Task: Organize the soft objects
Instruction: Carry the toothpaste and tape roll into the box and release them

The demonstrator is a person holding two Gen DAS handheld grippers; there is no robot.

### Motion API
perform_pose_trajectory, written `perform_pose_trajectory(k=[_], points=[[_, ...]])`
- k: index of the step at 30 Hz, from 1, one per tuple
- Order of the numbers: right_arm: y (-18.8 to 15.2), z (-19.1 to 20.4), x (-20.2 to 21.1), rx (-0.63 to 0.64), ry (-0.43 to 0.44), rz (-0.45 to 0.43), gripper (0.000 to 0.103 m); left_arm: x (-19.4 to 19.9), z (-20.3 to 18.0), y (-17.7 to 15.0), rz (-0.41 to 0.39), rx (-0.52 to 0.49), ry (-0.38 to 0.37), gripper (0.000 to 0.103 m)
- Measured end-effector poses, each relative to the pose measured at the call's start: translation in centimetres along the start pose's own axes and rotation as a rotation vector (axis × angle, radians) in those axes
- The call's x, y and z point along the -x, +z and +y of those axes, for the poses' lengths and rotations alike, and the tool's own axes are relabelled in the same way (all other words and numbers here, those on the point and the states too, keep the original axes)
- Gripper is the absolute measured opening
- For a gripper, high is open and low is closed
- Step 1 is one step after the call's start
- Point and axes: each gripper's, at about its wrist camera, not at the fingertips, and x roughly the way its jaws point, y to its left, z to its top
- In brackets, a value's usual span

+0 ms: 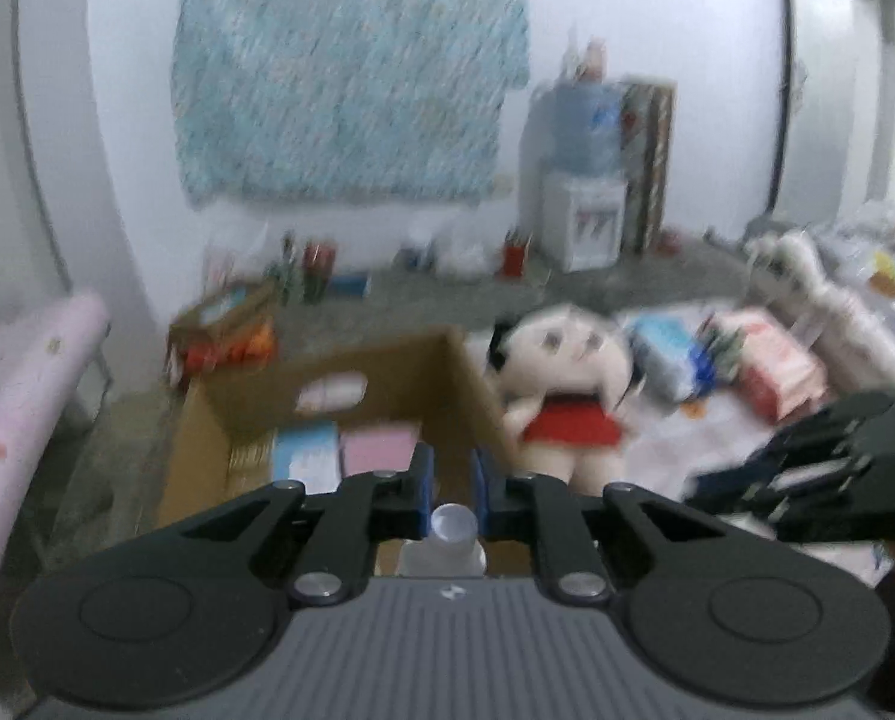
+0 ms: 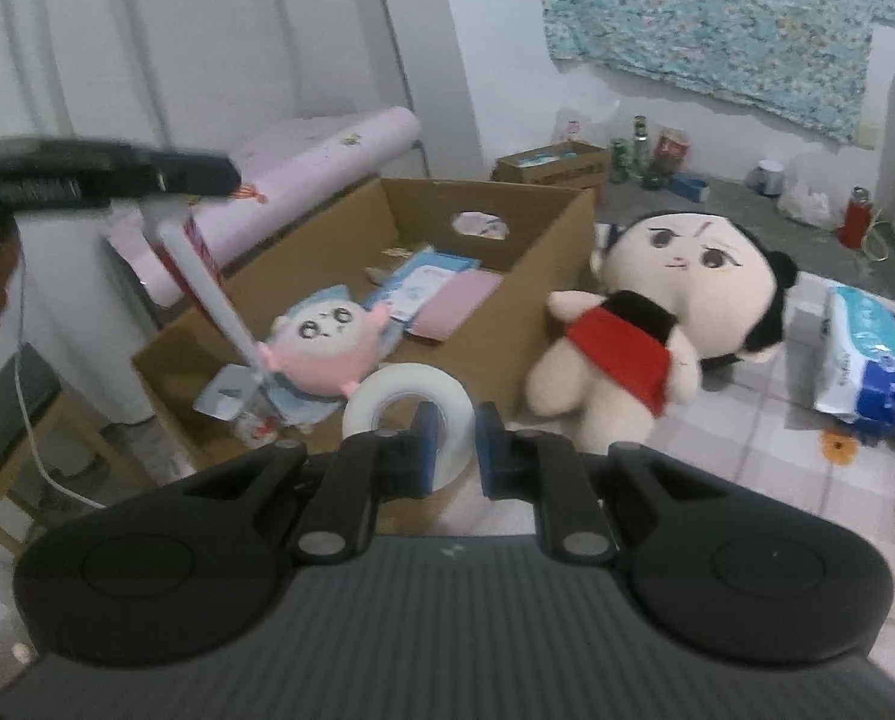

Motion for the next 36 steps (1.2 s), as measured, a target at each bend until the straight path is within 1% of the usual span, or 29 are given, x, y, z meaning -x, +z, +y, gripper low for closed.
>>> perform_pose_trajectory(k=[2, 4, 6, 7, 9, 11, 12, 13, 15, 16, 18, 20, 22, 23, 24, 25, 27, 28, 30, 31, 32, 33, 34, 35, 36], points=[[0.1, 0.2, -0.2, -0.010, 0.022, 0.005, 0.012, -1.9, 0.8, -1.1, 0.110, 0.024, -0.004, 0.014], [0.3, 0.3, -0.5, -0.018, 0.041, 0.014, 0.012, -4.6, 1.3, -2.1, 0.219, 0.025, -0.006, 0.014], [0.3, 0.4, -0.8, -0.030, 0.067, 0.027, 0.012, -7.7, 1.6, -3.1, 0.303, 0.005, -0.009, 0.013], [0.2, 0.4, -0.9, -0.037, 0.074, 0.029, 0.012, -8.7, 1.6, -3.4, 0.315, -0.010, 0.001, 0.013], [0.1, 0.6, -1.0, -0.046, 0.085, 0.036, 0.012, -10.0, 0.9, -3.0, 0.292, -0.084, 0.038, 0.013], [-0.1, 0.7, -1.0, -0.050, 0.086, 0.041, 0.012, -11.4, 0.4, -2.5, 0.303, -0.094, 0.008, 0.016], [-0.1, 0.7, -1.0, -0.055, 0.087, 0.040, 0.012, -12.0, 0.2, -2.4, 0.308, -0.111, 0.013, 0.022], [-0.2, 0.7, -1.0, -0.058, 0.089, 0.043, 0.012, -13.0, -0.2, -2.5, 0.332, -0.134, 0.026, 0.022], [-0.2, 0.4, -1.1, -0.064, 0.082, 0.046, 0.012, -15.4, -0.7, -3.1, 0.375, -0.158, 0.014, 0.019], [-0.2, 0.3, -1.2, -0.062, 0.080, 0.051, 0.012, -16.7, -0.9, -3.6, 0.406, -0.173, 0.012, 0.014], [-0.3, 0.2, -1.6, -0.067, 0.074, 0.060, 0.012, -18.1, -1.5, -4.3, 0.422, -0.202, 0.015, 0.014], [-0.4, 0.0, -1.9, -0.066, 0.069, 0.067, 0.012, -18.3, -1.8, -4.8, 0.424, -0.228, 0.011, 0.021], [-0.3, -0.1, -2.1, -0.065, 0.067, 0.074, 0.012, -17.9, -1.8, -4.8, 0.394, -0.229, 0.030, 0.041], [-0.4, -0.2, -2.1, -0.066, 0.065, 0.075, 0.012, -17.1, -1.5, -4.6, 0.376, -0.220, 0.034, 0.041], [-0.4, -0.3, -2.1, -0.064, 0.065, 0.076, 0.012, -16.5, -1.4, -4.5, 0.376, -0.210, 0.020, 0.039], [-0.3, -0.4, -2.1, -0.063, 0.063, 0.077, 0.012, -15.8, -1.3, -4.5, 0.395, -0.199, -0.003, 0.040], [-0.4, -0.7, -2.1, -0.070, 0.061, 0.077, 0.012, -15.8, -1.4, -4.9, 0.467, -0.199, -0.042, 0.040], [-0.4, -0.9, -2.1, -0.076, 0.062, 0.077, 0.012, -16.1, -1.6, -5.6, 0.505, -0.211, -0.043, 0.040], [-0.4, -1.1, -2.2, -0.089, 0.064, 0.077, 0.013, -17.5, -2.2, -7.0, 0.571, -0.267, -0.023, 0.038], [-0.5, -1.2, -2.3, -0.093, 0.065, 0.075, 0.013, -18.3, -2.2, -7.7, 0.596, -0.280, -0.006, 0.036], [-0.5, -1.2, -2.4, -0.094, 0.065, 0.076, 0.013, -18.7, -2.0, -8.0, 0.600, -0.274, 0.015, 0.035], [-0.6, -1.1, -2.4, -0.094, 0.066, 0.076, 0.013, -18.6, -1.7, -7.9, 0.594, -0.262, 0.010, 0.032], [-0.6, -1.1, -2.5, -0.094, 0.067, 0.078, 0.013, -18.5, -1.7, -7.8, 0.602, -0.285, -0.003, 0.030], [-0.7, -1.0, -2.5, -0.091, 0.070, 0.082, 0.013, -18.5, -1.8, -7.9, 0.620, -0.323, 0.004, 0.030], [-0.7, -0.9, -2.5, -0.088, 0.073, 0.084, 0.013, -18.5, -1.7, -8.1, 0.634, -0.343, 0.034, 0.030]])
